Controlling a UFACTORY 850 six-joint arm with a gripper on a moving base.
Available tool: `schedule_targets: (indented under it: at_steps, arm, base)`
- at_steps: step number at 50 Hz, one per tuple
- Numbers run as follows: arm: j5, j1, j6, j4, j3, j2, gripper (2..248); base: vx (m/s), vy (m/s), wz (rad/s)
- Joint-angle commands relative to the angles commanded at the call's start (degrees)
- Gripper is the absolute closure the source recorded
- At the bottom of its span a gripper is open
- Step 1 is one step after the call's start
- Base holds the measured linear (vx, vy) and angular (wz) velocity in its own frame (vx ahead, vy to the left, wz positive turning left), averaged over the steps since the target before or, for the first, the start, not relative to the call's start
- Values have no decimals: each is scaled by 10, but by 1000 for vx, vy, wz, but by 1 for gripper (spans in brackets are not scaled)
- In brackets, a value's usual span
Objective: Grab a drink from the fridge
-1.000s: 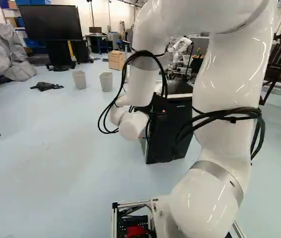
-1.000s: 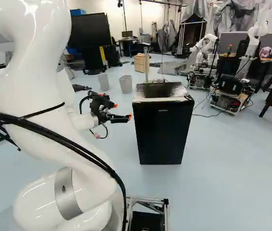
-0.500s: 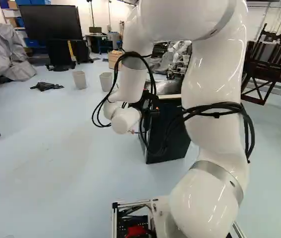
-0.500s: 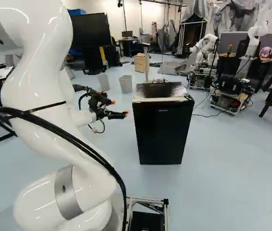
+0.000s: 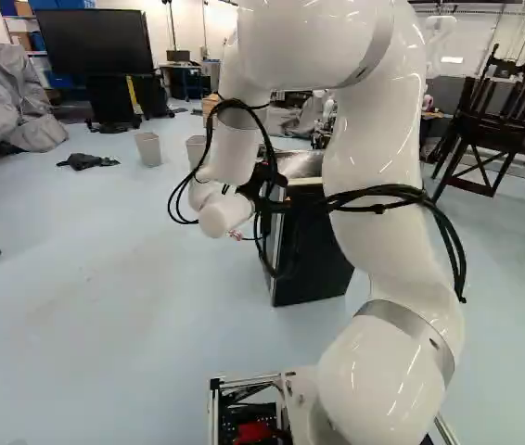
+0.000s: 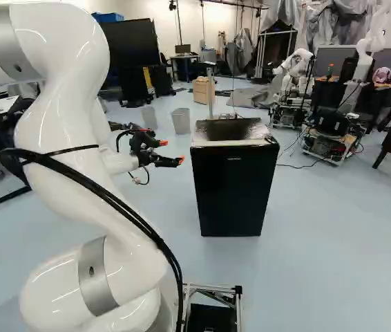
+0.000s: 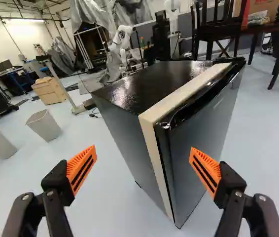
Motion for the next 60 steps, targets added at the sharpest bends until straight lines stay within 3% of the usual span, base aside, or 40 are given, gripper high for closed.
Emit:
schedule_targets:
  at_steps: [35, 60]
  arm:
    - [-13, -3, 0, 77, -11, -7, 3]
    - [-14, -7, 0, 83, -21, -19, 3]
  base:
    - [0, 0, 0]
    - [0, 0, 0]
